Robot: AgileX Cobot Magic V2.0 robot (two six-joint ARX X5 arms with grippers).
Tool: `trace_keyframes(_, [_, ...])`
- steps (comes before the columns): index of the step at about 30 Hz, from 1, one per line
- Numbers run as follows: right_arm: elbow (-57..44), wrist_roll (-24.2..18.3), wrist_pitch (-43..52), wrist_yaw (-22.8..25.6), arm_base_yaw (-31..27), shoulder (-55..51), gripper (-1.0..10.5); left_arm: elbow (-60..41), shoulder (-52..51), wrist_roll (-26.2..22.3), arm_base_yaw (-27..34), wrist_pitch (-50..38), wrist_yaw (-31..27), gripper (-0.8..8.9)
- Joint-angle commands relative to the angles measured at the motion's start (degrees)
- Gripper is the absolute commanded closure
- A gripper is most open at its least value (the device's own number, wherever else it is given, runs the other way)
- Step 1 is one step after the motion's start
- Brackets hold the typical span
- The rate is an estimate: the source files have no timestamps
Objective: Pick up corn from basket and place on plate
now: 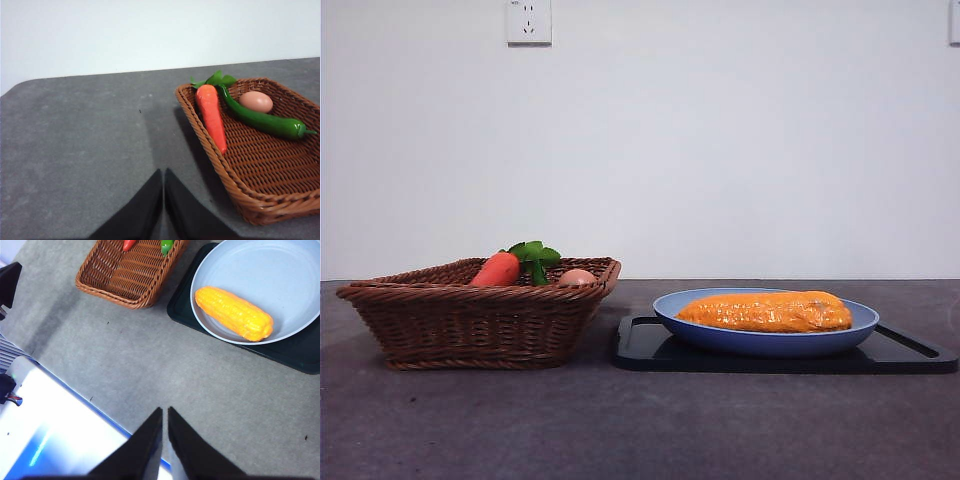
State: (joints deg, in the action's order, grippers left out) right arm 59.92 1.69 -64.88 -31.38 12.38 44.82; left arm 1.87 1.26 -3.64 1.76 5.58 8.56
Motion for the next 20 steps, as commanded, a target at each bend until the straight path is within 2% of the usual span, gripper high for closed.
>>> trace_keyframes(1, [0.96, -0.68, 0.59, -0.13, 0.24, 0.37, 9.4, -0.46, -1.11, 0.26, 0.17, 1.79, -0.07, 8.06])
trace_keyframes(6, [0.96, -0.68, 0.61, -0.13, 0.24, 0.37, 9.4, -0.52, -1.09, 0.39, 0.22, 4.24, -0.04, 8.06])
trace_keyframes(12, [0.96, -0.68, 0.61, -0.13, 0.24, 0.37, 9.4, -1.66, -1.09, 3.1, 0.22, 4.59, -0.04, 8.06])
trace_keyframes(20, [0.96, -0.68, 0.61, -0.13, 0.24, 0.37, 9.4, -1.64, -1.09, 3.08, 0.22, 4.63, 0.0, 8.06])
